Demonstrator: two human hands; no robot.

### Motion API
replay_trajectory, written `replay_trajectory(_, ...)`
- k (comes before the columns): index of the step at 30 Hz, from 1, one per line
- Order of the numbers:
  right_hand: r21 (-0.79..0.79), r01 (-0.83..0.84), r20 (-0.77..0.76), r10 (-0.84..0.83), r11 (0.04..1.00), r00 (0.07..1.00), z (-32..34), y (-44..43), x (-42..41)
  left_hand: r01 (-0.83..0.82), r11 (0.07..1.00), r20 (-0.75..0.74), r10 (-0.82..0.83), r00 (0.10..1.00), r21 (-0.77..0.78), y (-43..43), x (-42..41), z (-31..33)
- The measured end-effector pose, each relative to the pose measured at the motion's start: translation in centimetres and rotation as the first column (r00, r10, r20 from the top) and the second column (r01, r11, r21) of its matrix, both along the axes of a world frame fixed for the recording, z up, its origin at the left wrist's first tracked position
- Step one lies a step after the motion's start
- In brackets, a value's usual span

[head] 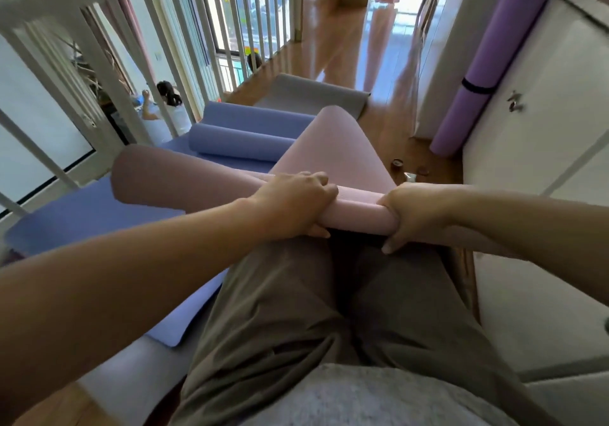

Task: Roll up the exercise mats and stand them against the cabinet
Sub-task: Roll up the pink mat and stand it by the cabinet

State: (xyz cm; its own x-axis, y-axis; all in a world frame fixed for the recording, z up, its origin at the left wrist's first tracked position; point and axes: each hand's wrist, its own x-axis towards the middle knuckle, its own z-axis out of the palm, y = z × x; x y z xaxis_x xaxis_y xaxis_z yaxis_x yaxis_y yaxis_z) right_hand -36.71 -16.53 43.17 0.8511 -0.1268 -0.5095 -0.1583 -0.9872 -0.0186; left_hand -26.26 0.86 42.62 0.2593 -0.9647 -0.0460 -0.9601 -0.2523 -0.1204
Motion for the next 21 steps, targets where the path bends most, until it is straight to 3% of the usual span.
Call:
replay_trajectory(2, -0.005, 0.000, 0.057, 0.000, 1.000, 0.998, -0.9, 0.3, -0.9, 0.088, 0.994, 0.059, -0.084, 0.995, -0.067, -0.4, -0.4, -0.7)
replay_trajectory(4, -0.040, -0.034, 0.216, 0.042, 0.999, 0.976, -1.8, 0.5, -1.8, 0.142, 0.985, 0.083, -0.134, 0.987, -0.097, -1.0, -0.7, -1.3)
replay_trajectory(8, -0.229, -0.102, 0.454, 0.199, 0.968, 0.868, -4.2, -1.1, -3.5, 0.137, 0.987, 0.006, -0.137, 0.991, -0.080, -2.3, -1.4, -2.7)
replay_trajectory(11, -0.069, -0.120, 0.555, 0.138, 0.990, 0.821, -6.7, -1.5, -5.0, 0.112, 0.988, -0.150, -0.127, 0.980, -0.107, -2.3, -2.6, -5.1)
replay_trajectory(15, 0.009, -0.173, 0.679, 0.121, 0.985, 0.724, -8.3, -1.9, -6.3, 0.106, 0.965, -0.267, -0.171, 0.949, -0.240, -1.3, -3.6, -7.4)
replay_trajectory(21, -0.069, -0.156, 0.771, 0.152, 0.985, 0.619, -8.5, -2.6, -7.0, 0.037, 0.961, -0.449, -0.162, 0.879, -0.274, -1.3, -3.5, -6.1)
